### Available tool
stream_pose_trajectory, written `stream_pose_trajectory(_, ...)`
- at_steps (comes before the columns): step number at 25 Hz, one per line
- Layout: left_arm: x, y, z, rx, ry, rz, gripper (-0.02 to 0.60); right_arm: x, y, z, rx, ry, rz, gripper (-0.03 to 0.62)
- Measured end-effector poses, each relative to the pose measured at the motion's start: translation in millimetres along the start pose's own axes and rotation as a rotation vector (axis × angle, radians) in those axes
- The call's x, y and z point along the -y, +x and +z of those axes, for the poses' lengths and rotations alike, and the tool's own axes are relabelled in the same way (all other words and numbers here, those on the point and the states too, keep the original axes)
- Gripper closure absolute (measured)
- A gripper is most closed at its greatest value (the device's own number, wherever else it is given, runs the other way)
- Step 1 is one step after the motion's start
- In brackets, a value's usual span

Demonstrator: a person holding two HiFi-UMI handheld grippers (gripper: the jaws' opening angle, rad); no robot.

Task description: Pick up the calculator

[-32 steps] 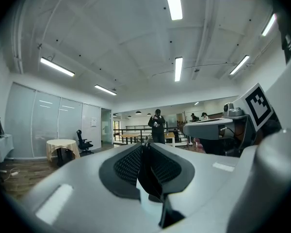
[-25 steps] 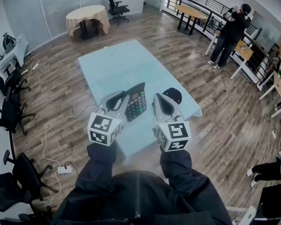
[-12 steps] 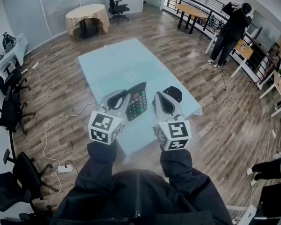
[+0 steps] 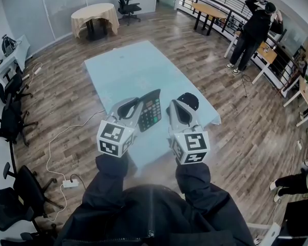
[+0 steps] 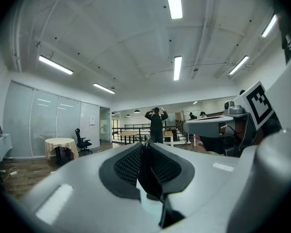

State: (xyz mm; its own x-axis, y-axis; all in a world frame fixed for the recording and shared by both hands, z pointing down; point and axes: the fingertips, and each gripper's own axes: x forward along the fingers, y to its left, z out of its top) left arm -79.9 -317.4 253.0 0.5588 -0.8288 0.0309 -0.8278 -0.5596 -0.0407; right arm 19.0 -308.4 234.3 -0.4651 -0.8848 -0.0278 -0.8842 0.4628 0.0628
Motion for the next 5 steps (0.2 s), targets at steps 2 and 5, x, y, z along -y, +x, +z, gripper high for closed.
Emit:
stream_pose_trajectory(2,1.3,0.3,-0.5,0.000,-0.001,-0.002,0.528,1.8,-1.5,-0.8,-0.001,0.001,-0.003,0.597)
stream_pose_trajectory(5,3.1,1.4,-2.2,-0.002,-0.002,-0.005,0.528,4.3,-2.8,-3.0,-0.003,0.003,-0.006,0.597)
